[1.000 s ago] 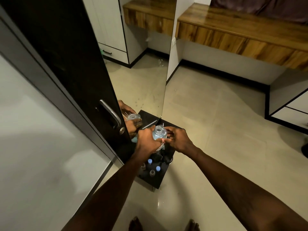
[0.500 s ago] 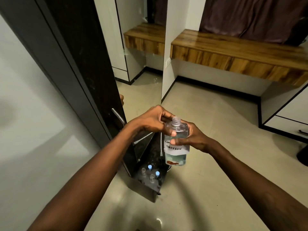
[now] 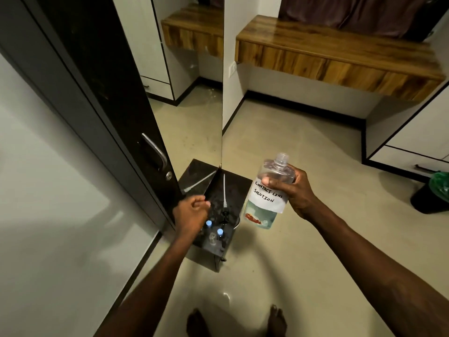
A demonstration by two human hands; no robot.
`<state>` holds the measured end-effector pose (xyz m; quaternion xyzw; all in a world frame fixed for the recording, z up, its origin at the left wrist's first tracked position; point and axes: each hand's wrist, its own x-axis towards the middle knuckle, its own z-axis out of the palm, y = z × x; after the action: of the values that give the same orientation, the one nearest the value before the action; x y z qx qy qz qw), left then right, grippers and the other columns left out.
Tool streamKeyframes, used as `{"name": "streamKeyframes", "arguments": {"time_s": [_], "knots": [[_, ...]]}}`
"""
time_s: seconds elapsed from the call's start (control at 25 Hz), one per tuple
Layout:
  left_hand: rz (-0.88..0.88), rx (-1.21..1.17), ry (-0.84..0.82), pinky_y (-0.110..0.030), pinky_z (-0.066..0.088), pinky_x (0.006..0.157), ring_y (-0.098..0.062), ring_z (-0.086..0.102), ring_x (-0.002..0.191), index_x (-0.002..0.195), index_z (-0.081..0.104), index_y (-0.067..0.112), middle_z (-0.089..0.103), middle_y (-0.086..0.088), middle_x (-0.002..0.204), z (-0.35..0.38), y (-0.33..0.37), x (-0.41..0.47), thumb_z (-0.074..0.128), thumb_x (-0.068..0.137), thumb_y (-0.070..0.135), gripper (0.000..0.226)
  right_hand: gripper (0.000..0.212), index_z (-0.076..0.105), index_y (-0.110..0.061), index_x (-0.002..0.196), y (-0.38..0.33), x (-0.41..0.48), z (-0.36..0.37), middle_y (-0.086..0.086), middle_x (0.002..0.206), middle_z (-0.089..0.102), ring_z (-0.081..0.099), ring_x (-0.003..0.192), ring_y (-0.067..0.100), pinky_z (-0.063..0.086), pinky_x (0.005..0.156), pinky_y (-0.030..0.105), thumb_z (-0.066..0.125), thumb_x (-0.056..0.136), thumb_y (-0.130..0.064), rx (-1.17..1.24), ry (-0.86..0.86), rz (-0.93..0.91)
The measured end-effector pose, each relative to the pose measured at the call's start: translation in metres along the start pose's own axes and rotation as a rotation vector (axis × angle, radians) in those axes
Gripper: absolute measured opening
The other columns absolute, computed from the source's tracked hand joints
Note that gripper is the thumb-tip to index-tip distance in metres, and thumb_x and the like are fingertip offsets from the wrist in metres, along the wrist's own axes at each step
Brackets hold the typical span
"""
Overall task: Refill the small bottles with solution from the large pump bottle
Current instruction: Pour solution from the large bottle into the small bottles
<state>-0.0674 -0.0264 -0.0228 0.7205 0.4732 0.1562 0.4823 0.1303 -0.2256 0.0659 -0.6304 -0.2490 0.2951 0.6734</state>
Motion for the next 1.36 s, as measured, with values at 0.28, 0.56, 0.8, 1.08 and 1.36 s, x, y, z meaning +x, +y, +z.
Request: {"name": "streamKeyframes", "arguments": {"time_s": [0.28,0.56,0.8,1.08,1.36], "knots": [[0.096,0.282,-0.196,-0.019,0.048,0.061,-0.001,0.052,0.064,0.089,0.066,0.028,0.062,0.013,0.074,0.061,-0.110,-0.026,0.082,0.078,0.020,0.021,0.047,0.076,-0.018,0.111,0.029,-0.005,-0.016,0.008,0.100,0.079,0.075,0.089,0.027,0.062,0.086,0.042,0.091,0.066,-0.013,-0.076,0.039,0.071],[0.110,0.296,-0.102,-0.008,0.037,0.048,0.002,0.051,0.056,0.083,0.065,0.009,0.056,0.011,0.066,0.088,-0.125,-0.017,0.074,0.089,0.009,0.010,0.047,0.076,-0.016,0.109,0.051,-0.013,-0.021,0.007,0.098,0.079,0.075,0.088,0.025,0.060,0.081,0.038,0.092,0.065,-0.012,-0.125,0.028,0.116],[0.161,0.396,-0.113,-0.026,0.054,0.065,-0.013,0.063,0.067,0.086,0.067,0.006,0.066,-0.002,0.075,0.097,-0.159,-0.003,0.075,0.088,0.011,0.010,0.049,0.074,-0.008,0.113,0.059,-0.015,-0.026,0.007,0.098,0.079,0.076,0.087,0.026,0.060,0.081,0.039,0.091,0.067,-0.010,-0.175,0.049,0.139],[0.091,0.334,-0.164,-0.030,0.055,0.067,-0.018,0.066,0.073,0.088,0.070,0.016,0.069,-0.007,0.079,0.064,-0.089,-0.015,0.078,0.083,0.030,0.017,0.046,0.075,-0.011,0.110,0.035,-0.013,-0.020,0.011,0.100,0.079,0.077,0.088,0.026,0.063,0.082,0.039,0.094,0.068,-0.009,-0.263,0.030,0.076],[0.261,0.223,-0.172,-0.020,0.059,0.073,0.001,0.067,0.075,0.093,0.066,0.028,0.070,0.013,0.083,0.015,0.007,-0.017,0.081,0.072,0.035,0.026,0.062,0.071,-0.029,0.110,-0.006,-0.009,0.005,-0.010,0.099,0.077,0.075,0.088,0.009,0.062,0.084,0.032,0.101,0.057,-0.040,-0.566,0.023,-0.073]]}}
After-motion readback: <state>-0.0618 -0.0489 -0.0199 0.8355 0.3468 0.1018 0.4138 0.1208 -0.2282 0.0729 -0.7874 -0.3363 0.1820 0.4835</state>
